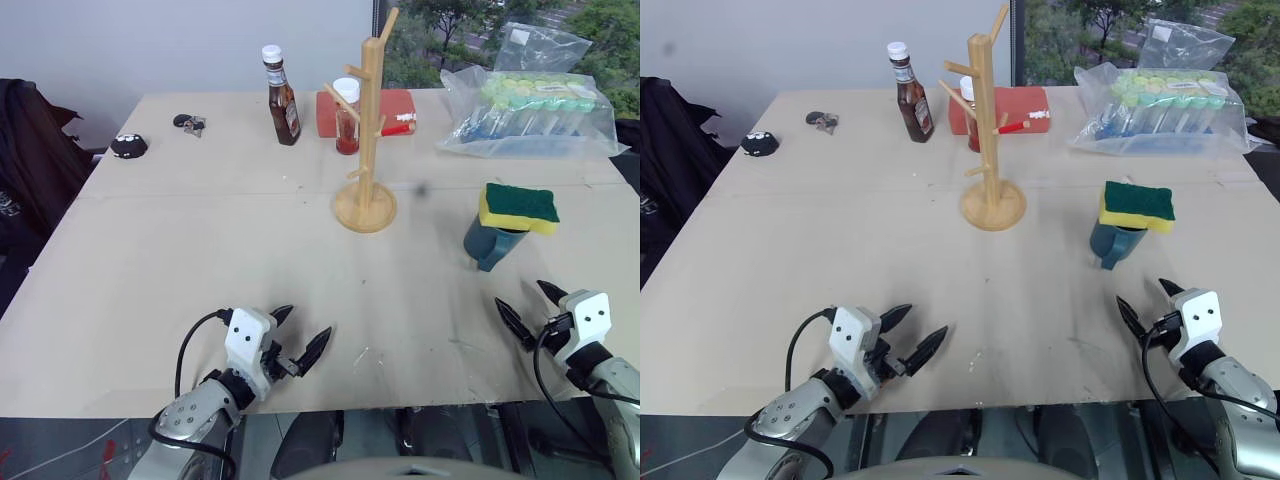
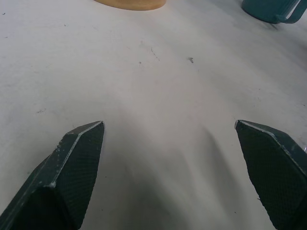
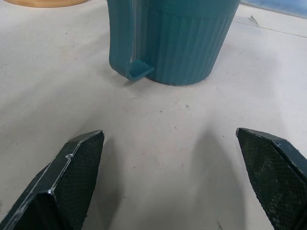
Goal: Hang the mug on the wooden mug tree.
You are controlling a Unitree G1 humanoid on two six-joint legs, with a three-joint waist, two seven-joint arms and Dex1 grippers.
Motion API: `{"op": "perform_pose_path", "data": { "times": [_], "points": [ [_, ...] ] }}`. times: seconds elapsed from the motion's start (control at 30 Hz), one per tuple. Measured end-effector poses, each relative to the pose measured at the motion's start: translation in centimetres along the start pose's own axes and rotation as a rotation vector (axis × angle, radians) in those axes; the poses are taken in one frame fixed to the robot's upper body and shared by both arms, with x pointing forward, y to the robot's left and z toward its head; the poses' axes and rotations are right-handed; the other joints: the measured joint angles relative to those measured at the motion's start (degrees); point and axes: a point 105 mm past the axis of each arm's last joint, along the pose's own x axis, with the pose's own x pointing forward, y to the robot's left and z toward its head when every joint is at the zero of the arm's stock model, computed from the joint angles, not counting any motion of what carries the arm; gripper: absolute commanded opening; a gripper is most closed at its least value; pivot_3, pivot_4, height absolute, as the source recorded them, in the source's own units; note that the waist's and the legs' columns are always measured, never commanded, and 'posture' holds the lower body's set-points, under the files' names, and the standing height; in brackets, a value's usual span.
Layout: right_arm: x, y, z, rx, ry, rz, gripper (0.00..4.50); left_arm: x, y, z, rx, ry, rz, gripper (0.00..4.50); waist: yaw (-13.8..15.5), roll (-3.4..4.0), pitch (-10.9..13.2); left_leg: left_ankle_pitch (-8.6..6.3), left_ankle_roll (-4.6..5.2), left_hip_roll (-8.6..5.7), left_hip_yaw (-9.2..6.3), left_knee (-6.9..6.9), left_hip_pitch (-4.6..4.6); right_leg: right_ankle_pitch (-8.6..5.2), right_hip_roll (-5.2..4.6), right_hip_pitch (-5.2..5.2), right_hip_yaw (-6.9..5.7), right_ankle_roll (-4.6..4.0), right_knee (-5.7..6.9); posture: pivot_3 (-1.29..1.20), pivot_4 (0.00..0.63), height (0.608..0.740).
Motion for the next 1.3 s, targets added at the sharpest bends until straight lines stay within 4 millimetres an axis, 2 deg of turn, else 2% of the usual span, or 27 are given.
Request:
{"op": "perform_pose_path", "data": {
  "times": [0.23,0.8,0.9,1.0,1.07,1.17,1.3],
  "points": [
    [0.0,0.1,-0.1,0.004,0.002,-0.001,4.46,0.1,0.7,0.9,0.043,-0.008,0.0,4.5,0.0,0.0,0.0,0.0,0.0,0.0,0.0,0.0,0.0,0.02,0.0,0.0,0.0,-0.03,0.0,0.0,0.15,0.74],
    [-0.2,-0.3,0.2,0.016,-0.011,-0.017,4.46,0.7,0.5,1.3,0.059,-0.005,-0.027,4.5,-0.1,0.01,0.0,0.0,0.0,0.0,-0.01,0.0,0.0,0.07,0.01,0.0,0.0,-0.11,0.0,0.0,0.15,0.74],
    [-0.2,-1.3,1.6,0.037,-0.064,-0.055,4.46,1.1,0.7,2.0,0.089,-0.014,-0.045,4.5,-0.1,0.05,0.0,0.0,0.0,-0.01,0.0,0.02,0.0,0.06,0.01,0.01,0.01,-0.09,0.0,0.0,0.15,0.74],
    [0.2,-2.6,4.8,0.056,-0.176,-0.11,4.46,1.9,0.7,3.6,0.128,-0.051,-0.082,4.5,-0.1,0.06,0.0,0.01,-0.01,-0.01,-0.01,0.03,0.03,0.08,0.03,0.02,0.0,-0.09,0.01,0.0,0.15,0.74],
    [0.5,-3.2,6.9,0.084,-0.245,-0.141,4.46,2.8,0.4,5.3,0.123,-0.094,-0.134,4.5,-0.1,0.06,0.1,0.02,-0.02,-0.01,-0.06,0.03,0.0,0.12,0.06,0.0,-0.03,-0.11,0.04,0.0,0.15,0.74],
    [1.1,-3.0,9.8,0.109,-0.332,-0.138,4.46,3.8,-1.1,8.9,0.117,-0.199,-0.244,4.5,-0.1,0.05,0.0,0.02,-0.03,-0.02,-0.1,0.01,-0.01,0.23,0.07,0.01,-0.06,0.05,0.03,0.0,0.15,0.74],
    [2.0,-3.5,11.0,0.19,-0.357,-0.161,4.46,4.5,-1.8,11.3,0.165,-0.239,-0.313,4.5,-0.2,0.07,0.1,0.15,-0.26,-0.06,-0.07,-0.01,-0.08,0.25,0.07,-0.07,-0.02,0.06,0.02,0.0,0.15,0.74]
  ]
}}
